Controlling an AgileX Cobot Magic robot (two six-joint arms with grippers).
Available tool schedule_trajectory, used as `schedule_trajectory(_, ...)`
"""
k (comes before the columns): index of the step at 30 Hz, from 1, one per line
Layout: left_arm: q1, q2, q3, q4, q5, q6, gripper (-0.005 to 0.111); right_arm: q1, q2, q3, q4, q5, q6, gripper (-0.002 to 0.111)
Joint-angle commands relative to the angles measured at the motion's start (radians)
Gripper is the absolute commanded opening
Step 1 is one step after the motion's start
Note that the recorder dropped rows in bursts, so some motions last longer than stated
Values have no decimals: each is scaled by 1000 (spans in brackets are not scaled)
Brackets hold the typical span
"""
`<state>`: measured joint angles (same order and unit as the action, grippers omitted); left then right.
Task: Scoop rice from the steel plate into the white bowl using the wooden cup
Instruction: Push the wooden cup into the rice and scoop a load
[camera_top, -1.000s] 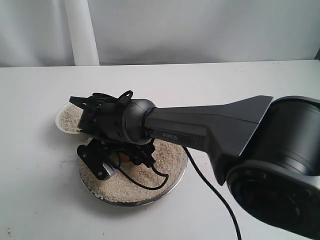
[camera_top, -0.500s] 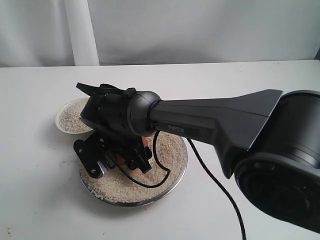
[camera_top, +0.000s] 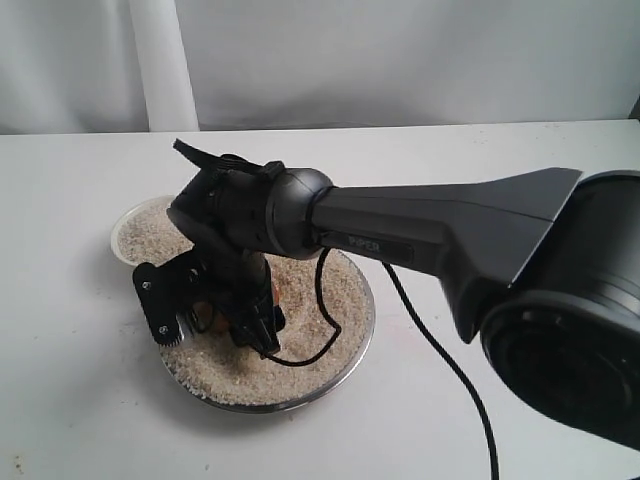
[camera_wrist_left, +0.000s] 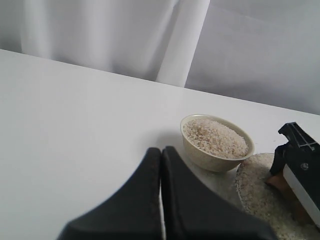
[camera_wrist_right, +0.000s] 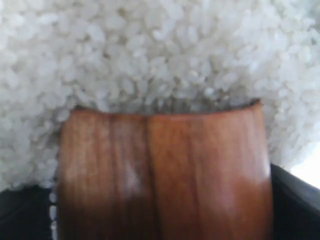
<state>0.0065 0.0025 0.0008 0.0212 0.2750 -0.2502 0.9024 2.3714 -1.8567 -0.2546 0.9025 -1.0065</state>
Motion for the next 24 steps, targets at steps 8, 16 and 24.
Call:
schedule_trajectory(8,-6,-3,-1,-3,-9,-4,0,-72,19,11,287,-28,6,0)
schedule_trajectory(16,-6,-3,-1,-3,-9,-4,0,-118,19,11,416,-18,-7,0)
schedule_trajectory(24,-6,-3,-1,-3,-9,-4,0,-155,19,11,466,13,-14,0)
